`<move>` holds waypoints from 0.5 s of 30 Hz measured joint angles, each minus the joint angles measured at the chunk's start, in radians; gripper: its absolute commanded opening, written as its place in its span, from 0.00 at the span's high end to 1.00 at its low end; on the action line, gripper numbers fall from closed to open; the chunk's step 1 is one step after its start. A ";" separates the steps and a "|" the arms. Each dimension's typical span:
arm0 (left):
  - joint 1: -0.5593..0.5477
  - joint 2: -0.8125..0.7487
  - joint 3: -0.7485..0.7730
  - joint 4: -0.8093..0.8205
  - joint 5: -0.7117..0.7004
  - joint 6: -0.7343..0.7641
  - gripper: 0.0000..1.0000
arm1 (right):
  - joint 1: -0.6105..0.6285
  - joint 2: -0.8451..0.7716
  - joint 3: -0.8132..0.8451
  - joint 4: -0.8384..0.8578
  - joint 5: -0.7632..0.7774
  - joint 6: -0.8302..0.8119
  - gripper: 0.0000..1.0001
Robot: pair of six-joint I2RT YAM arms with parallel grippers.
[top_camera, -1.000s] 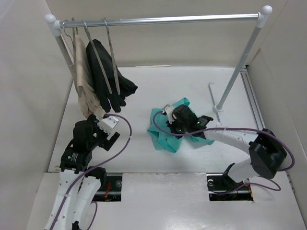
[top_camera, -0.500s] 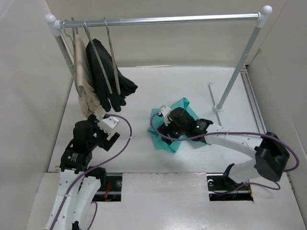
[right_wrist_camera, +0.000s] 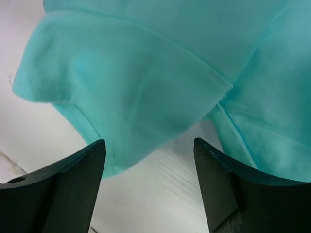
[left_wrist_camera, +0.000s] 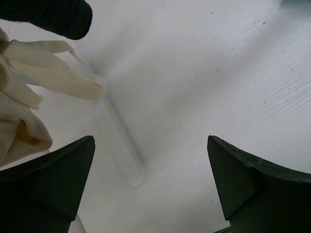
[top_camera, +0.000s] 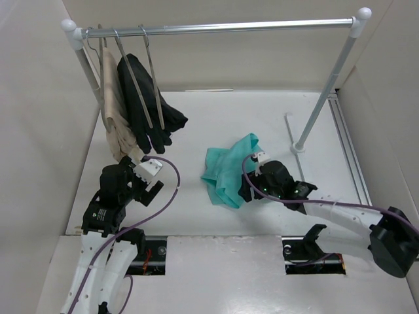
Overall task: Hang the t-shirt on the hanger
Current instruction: Move the tshirt to the center of the board
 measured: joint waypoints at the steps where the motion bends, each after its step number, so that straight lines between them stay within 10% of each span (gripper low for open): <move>1: 0.000 0.000 0.000 0.000 0.000 0.000 0.00 | -0.007 0.019 0.000 0.024 -0.005 0.002 0.23; 10: 0.000 0.000 0.000 0.000 -0.001 0.004 0.00 | -0.034 0.131 0.005 0.106 -0.052 -0.004 0.99; 15: 0.000 0.000 0.000 0.000 -0.001 0.011 0.00 | 0.013 0.100 0.052 0.087 -0.015 -0.014 1.00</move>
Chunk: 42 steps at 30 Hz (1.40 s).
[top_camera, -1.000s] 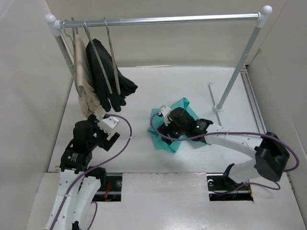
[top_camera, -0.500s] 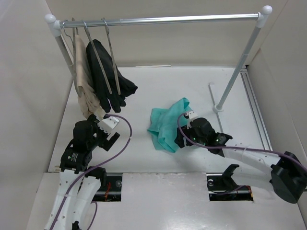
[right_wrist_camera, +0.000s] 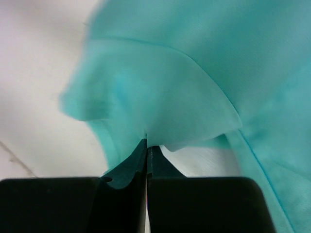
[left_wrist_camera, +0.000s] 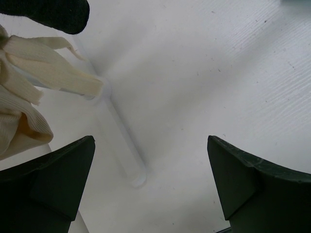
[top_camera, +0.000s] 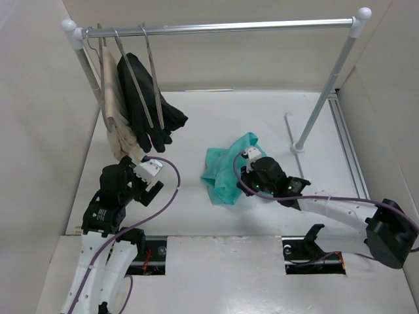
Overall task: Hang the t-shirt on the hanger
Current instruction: Move the tshirt to the center of the board
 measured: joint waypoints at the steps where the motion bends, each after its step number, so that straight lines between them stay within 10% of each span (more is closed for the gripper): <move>1: 0.000 0.000 0.000 0.000 0.000 0.002 0.00 | 0.034 0.001 0.033 -0.016 0.019 -0.016 1.00; 14: 0.000 0.000 0.000 0.001 0.000 0.003 0.00 | 0.341 0.504 0.599 -0.044 -0.103 -0.327 0.88; 23: 0.000 -0.006 0.000 0.008 -0.006 0.003 0.00 | 0.349 0.529 0.674 -0.100 -0.216 -0.455 0.21; 26: -0.001 -0.008 0.000 0.009 -0.003 0.007 0.00 | 0.349 0.445 0.658 -0.142 -0.177 -0.473 0.14; 36: -0.012 -0.007 -0.001 0.009 -0.003 0.019 0.00 | 0.352 0.064 0.645 -0.465 0.120 -0.413 0.19; 42: -0.012 -0.007 -0.005 0.009 -0.003 0.022 0.00 | 0.352 -0.029 0.928 -0.551 0.250 -0.407 0.24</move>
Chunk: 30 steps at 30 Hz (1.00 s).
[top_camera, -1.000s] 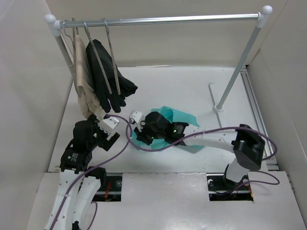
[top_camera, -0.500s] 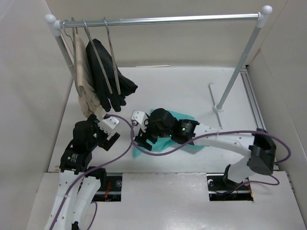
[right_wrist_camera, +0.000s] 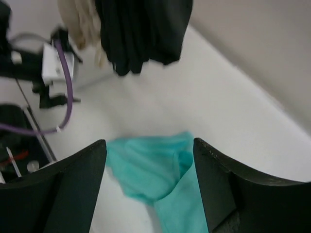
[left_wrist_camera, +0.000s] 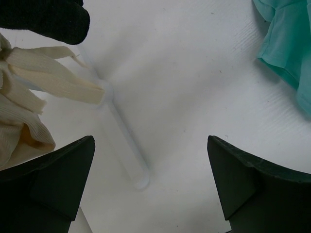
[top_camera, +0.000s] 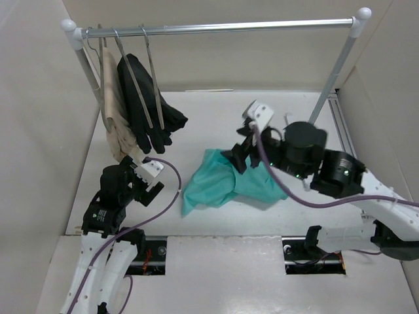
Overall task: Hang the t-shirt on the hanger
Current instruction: Move the tshirt to the center of the board, then grab a hanger with the right arm
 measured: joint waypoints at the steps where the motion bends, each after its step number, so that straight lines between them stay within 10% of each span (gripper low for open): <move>1: 0.000 0.000 -0.001 0.000 -0.001 0.000 0.00 | 0.000 0.009 0.064 -0.001 0.008 -0.011 0.24; 11: 0.000 0.000 -0.002 0.000 -0.003 0.000 0.00 | 0.039 0.411 0.828 0.129 -0.034 -0.130 0.28; 30: 0.001 0.000 -0.013 0.000 -0.016 0.000 0.00 | 0.058 0.645 0.861 0.223 -0.056 -0.156 0.38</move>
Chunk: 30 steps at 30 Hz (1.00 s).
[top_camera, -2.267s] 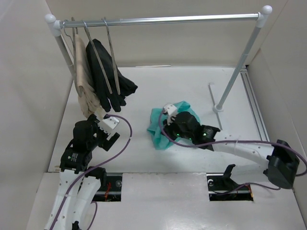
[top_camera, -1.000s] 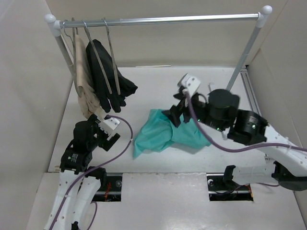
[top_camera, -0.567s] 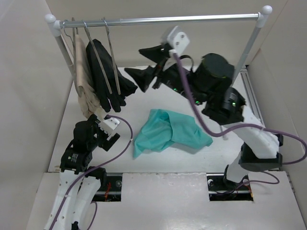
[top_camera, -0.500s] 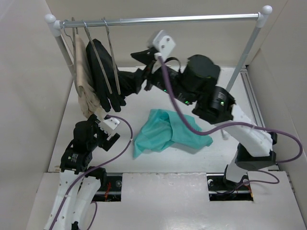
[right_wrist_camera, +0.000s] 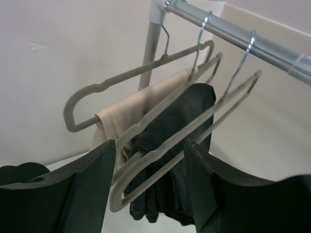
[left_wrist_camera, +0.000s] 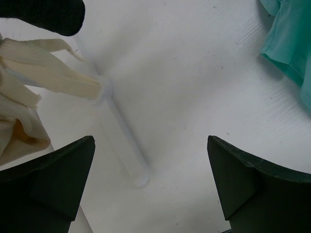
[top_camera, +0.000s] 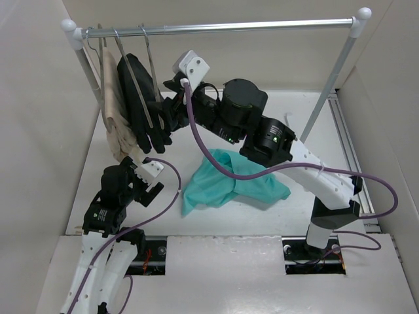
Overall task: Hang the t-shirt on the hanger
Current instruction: Grab a hanger with the right arm
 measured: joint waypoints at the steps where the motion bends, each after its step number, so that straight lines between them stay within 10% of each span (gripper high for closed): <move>1: 0.000 0.000 0.000 0.000 0.000 0.000 0.00 | 0.000 0.000 0.000 -0.004 0.015 0.000 0.38; 30: 0.000 0.000 -0.020 0.000 0.000 0.000 0.00 | -0.011 0.058 0.000 -0.190 0.330 -0.001 0.52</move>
